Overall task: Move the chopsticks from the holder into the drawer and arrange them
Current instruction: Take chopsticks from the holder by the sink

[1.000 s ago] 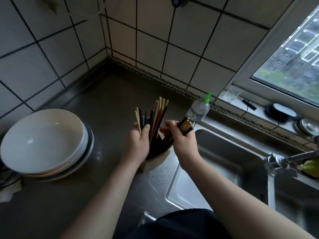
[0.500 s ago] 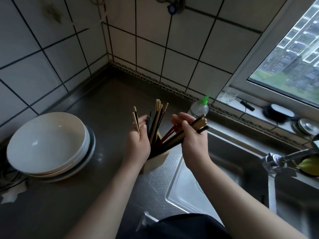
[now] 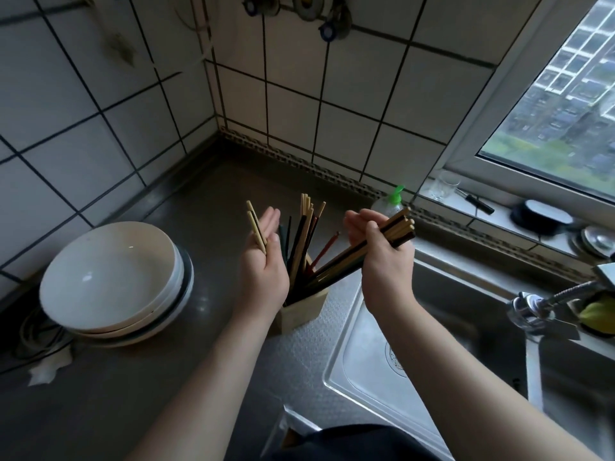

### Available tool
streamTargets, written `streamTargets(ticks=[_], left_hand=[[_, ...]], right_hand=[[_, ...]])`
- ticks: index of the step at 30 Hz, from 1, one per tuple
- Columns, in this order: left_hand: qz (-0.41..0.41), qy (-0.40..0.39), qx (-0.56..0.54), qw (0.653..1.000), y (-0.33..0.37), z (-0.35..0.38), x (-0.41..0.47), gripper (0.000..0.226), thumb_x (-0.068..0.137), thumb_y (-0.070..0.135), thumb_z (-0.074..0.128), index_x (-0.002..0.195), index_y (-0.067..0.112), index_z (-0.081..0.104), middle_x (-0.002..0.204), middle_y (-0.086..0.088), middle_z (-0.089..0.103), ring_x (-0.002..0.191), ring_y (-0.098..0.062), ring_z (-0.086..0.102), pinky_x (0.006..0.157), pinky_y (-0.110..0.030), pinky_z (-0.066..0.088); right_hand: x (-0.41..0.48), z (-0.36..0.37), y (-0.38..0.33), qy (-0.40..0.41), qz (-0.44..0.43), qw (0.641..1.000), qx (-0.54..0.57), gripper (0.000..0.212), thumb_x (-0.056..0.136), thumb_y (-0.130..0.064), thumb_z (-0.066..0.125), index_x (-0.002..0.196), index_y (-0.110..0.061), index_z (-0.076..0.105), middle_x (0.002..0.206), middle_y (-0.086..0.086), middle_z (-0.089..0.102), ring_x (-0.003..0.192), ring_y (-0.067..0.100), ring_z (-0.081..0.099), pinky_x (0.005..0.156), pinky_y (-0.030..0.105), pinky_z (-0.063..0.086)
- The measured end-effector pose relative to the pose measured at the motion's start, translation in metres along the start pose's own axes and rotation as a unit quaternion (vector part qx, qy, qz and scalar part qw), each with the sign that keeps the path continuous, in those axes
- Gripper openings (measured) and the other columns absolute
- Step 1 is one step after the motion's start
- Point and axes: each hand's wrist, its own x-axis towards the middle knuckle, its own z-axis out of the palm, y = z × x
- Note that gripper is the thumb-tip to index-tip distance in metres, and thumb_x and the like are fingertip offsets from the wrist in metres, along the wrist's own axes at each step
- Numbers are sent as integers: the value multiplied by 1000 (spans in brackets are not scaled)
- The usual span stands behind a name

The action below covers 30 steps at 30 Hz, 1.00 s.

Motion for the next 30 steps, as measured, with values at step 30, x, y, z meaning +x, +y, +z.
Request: streamTargets(ticks=[30], left_hand=[[76,-401,-130,904,125,146,-328,39,102,-4,38,134,14,51,131,0,63,127,-9,55,110,-26,39]], right_hand=[[-295,-337,-105,175,-259,949,38,23,100,-4,43,104,-7,65,109,13,72,107,25,68,101,42,50]])
